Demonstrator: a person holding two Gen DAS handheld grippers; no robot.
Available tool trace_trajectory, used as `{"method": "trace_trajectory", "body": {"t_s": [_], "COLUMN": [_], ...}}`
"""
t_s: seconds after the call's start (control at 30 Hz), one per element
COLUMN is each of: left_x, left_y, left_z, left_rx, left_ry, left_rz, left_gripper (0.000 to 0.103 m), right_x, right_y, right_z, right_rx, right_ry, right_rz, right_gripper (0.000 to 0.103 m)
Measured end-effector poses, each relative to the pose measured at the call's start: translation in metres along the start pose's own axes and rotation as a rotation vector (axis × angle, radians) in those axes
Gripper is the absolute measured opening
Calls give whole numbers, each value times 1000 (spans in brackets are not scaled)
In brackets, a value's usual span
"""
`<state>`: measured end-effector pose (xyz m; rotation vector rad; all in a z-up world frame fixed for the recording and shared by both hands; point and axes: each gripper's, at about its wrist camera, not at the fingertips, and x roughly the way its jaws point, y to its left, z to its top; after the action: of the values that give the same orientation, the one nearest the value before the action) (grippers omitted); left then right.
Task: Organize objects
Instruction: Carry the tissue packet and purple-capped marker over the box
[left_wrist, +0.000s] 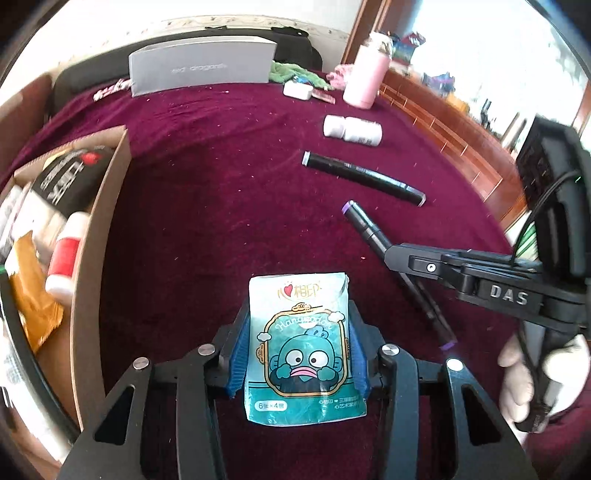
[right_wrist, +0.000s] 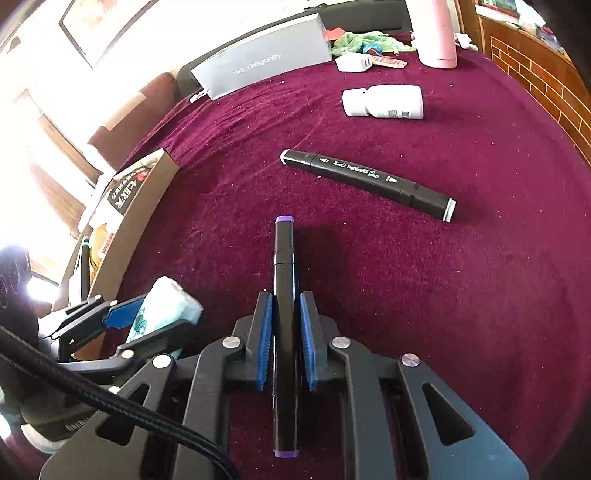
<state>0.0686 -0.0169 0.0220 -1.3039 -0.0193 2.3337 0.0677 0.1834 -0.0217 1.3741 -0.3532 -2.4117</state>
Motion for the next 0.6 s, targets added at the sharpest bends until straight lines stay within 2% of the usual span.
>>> {"method": "trace_trajectory", "body": {"t_s": [0.33,0.37,0.47,0.5,0.57,0.6], "left_x": [-35,-37,-40,-40,-40,-39], "left_y": [19,21,25,27,28,28], "left_z": [-10,-11,-14,-15,-17,-17], "left_rx": [-52,-61,-68,-71,-73,-75], "left_ry": [-59,-63,-69,-70,-70,-69], "left_rz": [-35,-36,-33,-37,-42,-45], "left_gripper": [40,40,40,40,40,40], "right_x": [-16,-16,-15,-15,-13,-10], "right_y": [11,14,24,26,27,29], "right_z": [1,1,1,0,-2,-3], "right_rx": [12,1,-59,-74,-98,-101], "right_ry": [-25,-25,-41,-52,-54,-58], "right_rz": [49,36,-80,-121,-175,-190], "right_gripper": [12,12,14,17,49,55]}}
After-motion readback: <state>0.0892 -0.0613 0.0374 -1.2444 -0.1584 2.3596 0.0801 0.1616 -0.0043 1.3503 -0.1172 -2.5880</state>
